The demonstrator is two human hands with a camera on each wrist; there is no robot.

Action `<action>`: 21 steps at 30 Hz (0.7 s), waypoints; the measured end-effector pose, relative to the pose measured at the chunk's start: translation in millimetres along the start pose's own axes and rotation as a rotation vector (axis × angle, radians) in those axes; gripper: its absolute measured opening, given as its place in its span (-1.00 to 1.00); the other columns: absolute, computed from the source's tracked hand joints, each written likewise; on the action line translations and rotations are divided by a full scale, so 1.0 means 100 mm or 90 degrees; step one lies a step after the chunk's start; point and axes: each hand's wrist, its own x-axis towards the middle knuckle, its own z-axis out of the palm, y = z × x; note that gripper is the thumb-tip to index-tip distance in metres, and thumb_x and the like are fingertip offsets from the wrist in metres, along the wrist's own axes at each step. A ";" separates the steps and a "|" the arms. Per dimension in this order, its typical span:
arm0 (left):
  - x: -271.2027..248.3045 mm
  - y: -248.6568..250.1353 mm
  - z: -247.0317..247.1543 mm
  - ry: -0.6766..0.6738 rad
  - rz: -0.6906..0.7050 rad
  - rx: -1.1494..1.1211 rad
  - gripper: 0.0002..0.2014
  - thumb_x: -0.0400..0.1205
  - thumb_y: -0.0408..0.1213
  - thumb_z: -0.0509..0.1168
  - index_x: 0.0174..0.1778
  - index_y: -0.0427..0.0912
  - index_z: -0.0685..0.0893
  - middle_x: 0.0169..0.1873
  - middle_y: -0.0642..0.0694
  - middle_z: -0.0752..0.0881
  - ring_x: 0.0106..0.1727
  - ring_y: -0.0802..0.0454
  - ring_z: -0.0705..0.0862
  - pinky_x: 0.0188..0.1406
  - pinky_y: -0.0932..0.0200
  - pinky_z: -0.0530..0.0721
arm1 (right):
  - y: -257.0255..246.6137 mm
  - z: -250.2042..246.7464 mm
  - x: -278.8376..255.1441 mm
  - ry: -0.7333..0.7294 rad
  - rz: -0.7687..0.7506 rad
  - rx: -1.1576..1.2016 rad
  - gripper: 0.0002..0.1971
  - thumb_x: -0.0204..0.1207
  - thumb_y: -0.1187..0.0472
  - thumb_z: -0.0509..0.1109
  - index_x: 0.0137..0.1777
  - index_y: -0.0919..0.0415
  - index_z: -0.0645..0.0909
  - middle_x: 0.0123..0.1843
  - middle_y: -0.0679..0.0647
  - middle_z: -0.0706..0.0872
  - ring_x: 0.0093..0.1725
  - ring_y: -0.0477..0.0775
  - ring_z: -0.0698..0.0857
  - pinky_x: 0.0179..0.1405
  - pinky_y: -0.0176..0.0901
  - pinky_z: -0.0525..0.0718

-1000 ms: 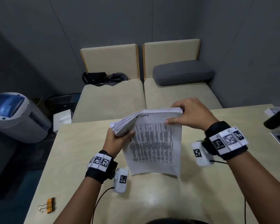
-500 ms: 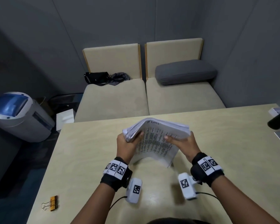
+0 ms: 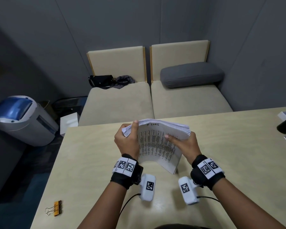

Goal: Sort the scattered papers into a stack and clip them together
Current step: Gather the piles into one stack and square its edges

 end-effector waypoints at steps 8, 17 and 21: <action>0.09 0.00 0.03 0.002 0.003 0.015 -0.64 0.46 -0.09 0.45 -0.45 -0.33 0.62 -0.56 -0.09 0.55 -0.48 -0.01 0.47 -0.42 0.09 0.48 | -0.12 0.03 -0.06 0.029 -0.039 0.098 -0.37 0.15 -0.44 0.53 -0.08 0.14 0.79 -0.16 0.13 0.81 -0.10 0.14 0.79 -0.01 0.02 0.73; 0.13 0.00 0.04 0.023 0.007 0.028 -0.56 0.53 -0.18 0.46 -0.51 -0.41 0.50 -0.59 -0.08 0.43 -0.52 0.04 0.36 -0.46 0.19 0.40 | -0.24 0.20 0.01 0.163 -0.069 0.053 -0.75 0.50 0.06 0.46 -0.28 0.24 0.72 -0.34 -0.09 0.73 -0.30 -0.17 0.68 -0.14 -0.18 0.60; 0.16 0.00 0.05 0.013 0.008 0.024 -0.49 0.53 -0.14 0.46 -0.52 -0.42 0.40 -0.58 -0.12 0.35 -0.49 0.01 0.31 -0.46 0.15 0.34 | -0.16 0.08 0.00 0.015 -0.071 0.026 -0.67 0.33 -0.03 0.63 -0.01 0.15 0.77 -0.10 0.00 0.85 -0.03 0.01 0.81 0.07 -0.13 0.74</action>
